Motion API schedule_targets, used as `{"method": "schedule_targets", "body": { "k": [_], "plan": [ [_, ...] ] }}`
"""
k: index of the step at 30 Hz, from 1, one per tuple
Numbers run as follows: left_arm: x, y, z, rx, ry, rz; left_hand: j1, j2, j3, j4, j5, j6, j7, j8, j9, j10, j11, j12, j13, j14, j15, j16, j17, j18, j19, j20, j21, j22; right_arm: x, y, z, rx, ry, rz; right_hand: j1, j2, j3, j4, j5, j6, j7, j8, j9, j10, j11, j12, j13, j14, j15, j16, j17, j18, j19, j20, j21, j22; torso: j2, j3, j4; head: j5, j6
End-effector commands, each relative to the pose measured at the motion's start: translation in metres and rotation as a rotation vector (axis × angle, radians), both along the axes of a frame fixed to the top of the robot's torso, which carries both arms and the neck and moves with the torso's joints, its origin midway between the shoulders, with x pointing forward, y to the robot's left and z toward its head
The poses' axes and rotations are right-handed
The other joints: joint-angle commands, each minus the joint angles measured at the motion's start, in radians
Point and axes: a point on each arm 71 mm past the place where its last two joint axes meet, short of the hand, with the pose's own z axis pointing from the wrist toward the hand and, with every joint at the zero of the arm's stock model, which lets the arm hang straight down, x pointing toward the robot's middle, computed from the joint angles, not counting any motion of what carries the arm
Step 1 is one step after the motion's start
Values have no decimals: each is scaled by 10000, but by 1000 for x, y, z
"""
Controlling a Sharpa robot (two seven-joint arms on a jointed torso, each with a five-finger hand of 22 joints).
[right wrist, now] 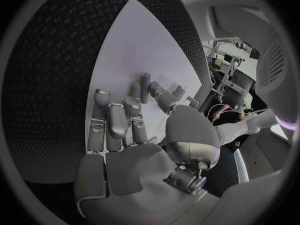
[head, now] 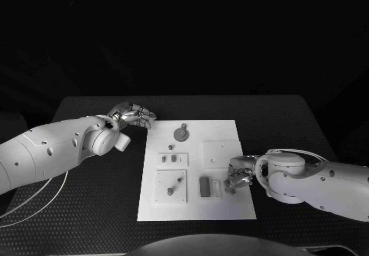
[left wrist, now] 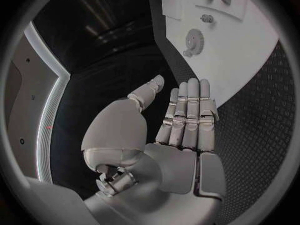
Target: Assemble the parts on the task board
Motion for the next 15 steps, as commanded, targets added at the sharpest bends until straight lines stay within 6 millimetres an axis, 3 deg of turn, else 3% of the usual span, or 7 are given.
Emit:
{"method": "schedule_targets", "body": {
  "k": [1, 15],
  "plan": [
    [0, -3, 1, -111, -3, -121, -87, 2, 0, 80, -14, 20, -35, 54, -16, 51, 1, -6, 17, 67, -14, -37, 11, 22, -2, 14, -1, -14, -3, -11, -8, 154, 804, -1098, 580, 663, 57, 14, 41, -255, 351, 82, -1066, 92, -12, 82, 19, 83, 5, 40, 14, 63, 14, -15, 71, 200, -1, -2, -3, -16, 15],
    [0, -2, 1, -105, -9, -102, -88, -2, -1, 84, -14, 21, -36, 55, -20, 53, 0, -9, 17, 70, -16, -49, 27, 24, -3, 12, -1, -14, -7, -8, 8, 1680, 700, -2265, 540, 642, 52, 14, 42, -189, 324, 111, -1071, 212, -40, 233, 119, 167, -21, 83, 104, 63, 64, -42, 121, 197, 0, -4, 4, -20, 21]
  ]
}}
